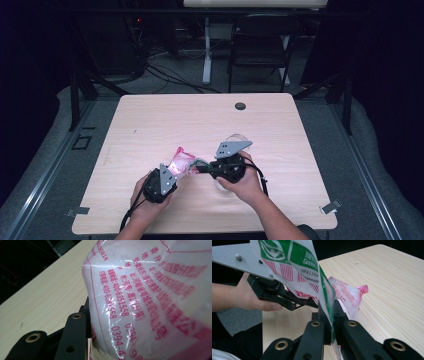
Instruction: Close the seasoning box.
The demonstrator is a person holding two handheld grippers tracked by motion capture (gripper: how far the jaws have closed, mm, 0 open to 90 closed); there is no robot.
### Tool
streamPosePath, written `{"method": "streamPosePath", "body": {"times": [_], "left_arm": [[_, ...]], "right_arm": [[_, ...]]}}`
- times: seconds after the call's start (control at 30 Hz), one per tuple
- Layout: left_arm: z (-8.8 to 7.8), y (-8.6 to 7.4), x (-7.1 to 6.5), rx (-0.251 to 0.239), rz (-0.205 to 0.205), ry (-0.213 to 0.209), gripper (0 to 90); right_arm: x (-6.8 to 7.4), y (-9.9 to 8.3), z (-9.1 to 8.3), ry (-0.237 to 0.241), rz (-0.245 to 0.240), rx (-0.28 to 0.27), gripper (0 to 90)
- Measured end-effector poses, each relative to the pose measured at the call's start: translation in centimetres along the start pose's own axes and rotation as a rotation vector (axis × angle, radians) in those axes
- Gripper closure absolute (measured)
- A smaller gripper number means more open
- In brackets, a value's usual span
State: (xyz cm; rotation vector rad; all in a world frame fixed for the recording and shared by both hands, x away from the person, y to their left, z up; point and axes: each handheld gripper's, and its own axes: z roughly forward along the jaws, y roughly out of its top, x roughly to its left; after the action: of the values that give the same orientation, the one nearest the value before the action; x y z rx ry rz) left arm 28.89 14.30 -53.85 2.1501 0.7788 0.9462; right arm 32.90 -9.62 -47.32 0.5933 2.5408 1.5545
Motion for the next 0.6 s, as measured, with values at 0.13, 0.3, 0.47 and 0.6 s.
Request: {"method": "streamPosePath", "body": {"times": [0.13,0.3,0.47,0.6], "left_arm": [[-0.1,0.4,-0.1,-0.006,0.044,0.026,63.5],[0.0,0.6,-0.2,-0.006,0.067,0.038,63.6],[0.1,0.9,-0.3,-0.003,0.084,0.04,63.6],[0.2,1.1,-0.3,-0.001,0.088,0.052,63.7]], "right_arm": [[0.0,-0.1,-0.3,-0.007,0.005,-0.004,90.0],[-0.2,-0.3,-0.6,-0.016,0.013,-0.005,90.0],[-0.5,-0.5,-0.7,-0.016,0.031,-0.013,90.0],[-0.6,-0.6,-0.8,-0.016,0.039,-0.011,90.0]]}}
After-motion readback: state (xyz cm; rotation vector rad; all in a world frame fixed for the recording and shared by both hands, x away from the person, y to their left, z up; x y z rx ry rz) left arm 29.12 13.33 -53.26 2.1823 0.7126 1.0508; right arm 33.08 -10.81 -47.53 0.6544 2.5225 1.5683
